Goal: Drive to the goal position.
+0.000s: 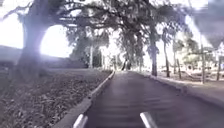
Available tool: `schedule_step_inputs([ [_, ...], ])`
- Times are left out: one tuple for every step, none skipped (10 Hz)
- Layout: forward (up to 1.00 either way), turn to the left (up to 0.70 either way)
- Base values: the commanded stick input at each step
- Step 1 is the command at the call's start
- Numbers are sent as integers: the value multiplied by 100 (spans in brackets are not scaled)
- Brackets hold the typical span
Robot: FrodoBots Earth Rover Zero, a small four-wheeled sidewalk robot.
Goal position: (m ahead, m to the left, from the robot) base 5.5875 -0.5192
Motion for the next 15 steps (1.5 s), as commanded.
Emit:
schedule_step_inputs([
  [98,0],
  [98,0],
  [98,0],
  [98,0],
  [98,-2],
  [98,-12],
  [98,-37],
  [98,-39],
  [98,-39],
  [98,-39],
  [98,-25],
  [98,0],
  [98,0],
  [98,0],
  [98,-5],
])
